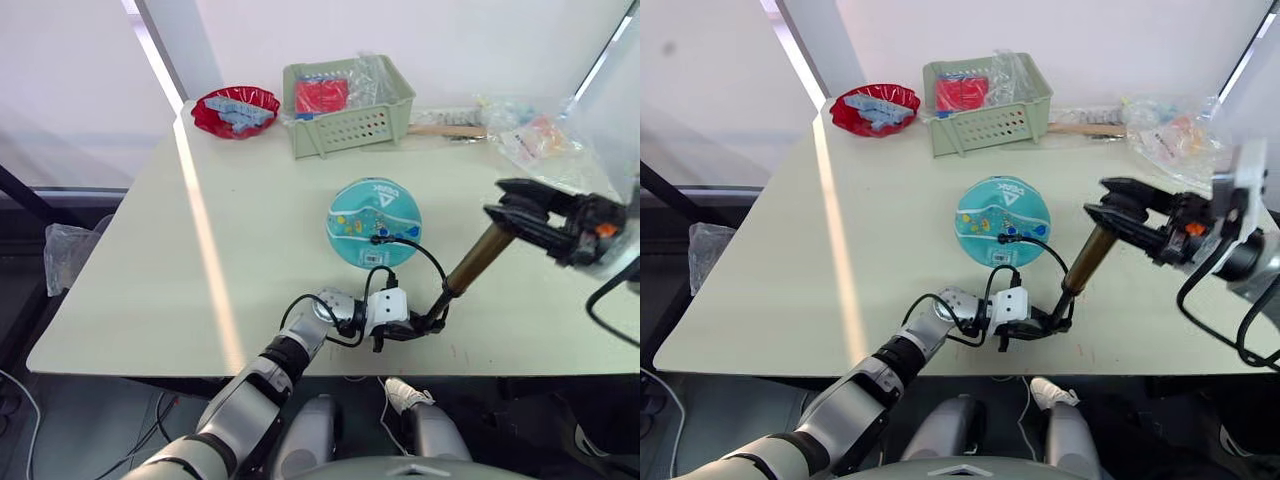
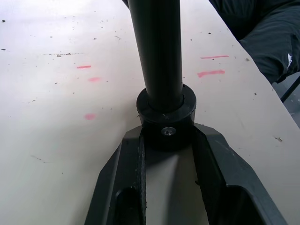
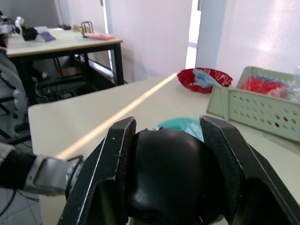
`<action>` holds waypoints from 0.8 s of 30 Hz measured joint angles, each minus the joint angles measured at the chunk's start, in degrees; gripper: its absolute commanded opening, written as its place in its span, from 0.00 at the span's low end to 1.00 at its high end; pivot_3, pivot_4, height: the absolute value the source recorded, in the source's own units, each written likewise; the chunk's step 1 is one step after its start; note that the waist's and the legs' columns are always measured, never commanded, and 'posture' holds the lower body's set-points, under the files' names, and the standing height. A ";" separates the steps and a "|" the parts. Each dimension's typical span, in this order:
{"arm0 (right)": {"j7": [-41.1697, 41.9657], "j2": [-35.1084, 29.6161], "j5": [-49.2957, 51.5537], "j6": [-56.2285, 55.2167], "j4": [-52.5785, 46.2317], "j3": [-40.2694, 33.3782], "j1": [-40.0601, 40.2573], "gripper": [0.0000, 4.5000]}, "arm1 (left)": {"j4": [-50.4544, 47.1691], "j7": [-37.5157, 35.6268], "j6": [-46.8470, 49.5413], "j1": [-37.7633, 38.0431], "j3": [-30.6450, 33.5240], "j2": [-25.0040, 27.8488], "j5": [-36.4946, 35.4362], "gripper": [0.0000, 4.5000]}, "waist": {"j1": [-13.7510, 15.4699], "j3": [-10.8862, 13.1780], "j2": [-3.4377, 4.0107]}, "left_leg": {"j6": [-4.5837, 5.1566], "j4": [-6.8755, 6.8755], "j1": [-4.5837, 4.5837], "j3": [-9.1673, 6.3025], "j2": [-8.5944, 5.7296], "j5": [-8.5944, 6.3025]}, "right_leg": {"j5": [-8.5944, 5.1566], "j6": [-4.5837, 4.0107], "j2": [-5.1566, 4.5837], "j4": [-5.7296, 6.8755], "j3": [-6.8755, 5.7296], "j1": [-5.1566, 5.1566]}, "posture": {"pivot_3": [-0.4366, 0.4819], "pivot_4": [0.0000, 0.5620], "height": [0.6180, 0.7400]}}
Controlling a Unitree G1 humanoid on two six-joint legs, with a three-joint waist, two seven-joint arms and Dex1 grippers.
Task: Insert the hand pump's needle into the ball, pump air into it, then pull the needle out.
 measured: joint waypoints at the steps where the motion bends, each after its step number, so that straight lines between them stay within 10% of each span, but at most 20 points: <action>1: 0.08 0.19 -0.32 -0.20 0.01 0.26 0.15 0.41 | 0.01 0.01 0.00 -0.01 0.00 0.00 0.02 0.23 | 0.00 -0.01 -0.01 | 0.00 0.00 0.01 0.00 0.00 0.00 | 0.00 0.00 0.00 0.00 0.00 0.01 | 0.48 0.27 0.97; 24: 3.17 10.34 -21.74 -17.62 6.94 14.16 8.52 0.41 | 0.14 0.44 0.00 0.09 -0.03 -0.03 0.23 0.23 | 0.01 -0.10 0.02 | -0.01 -0.02 0.28 -0.01 0.01 -0.01 | -0.01 0.00 0.16 0.02 0.04 0.23 | 0.48 0.27 0.97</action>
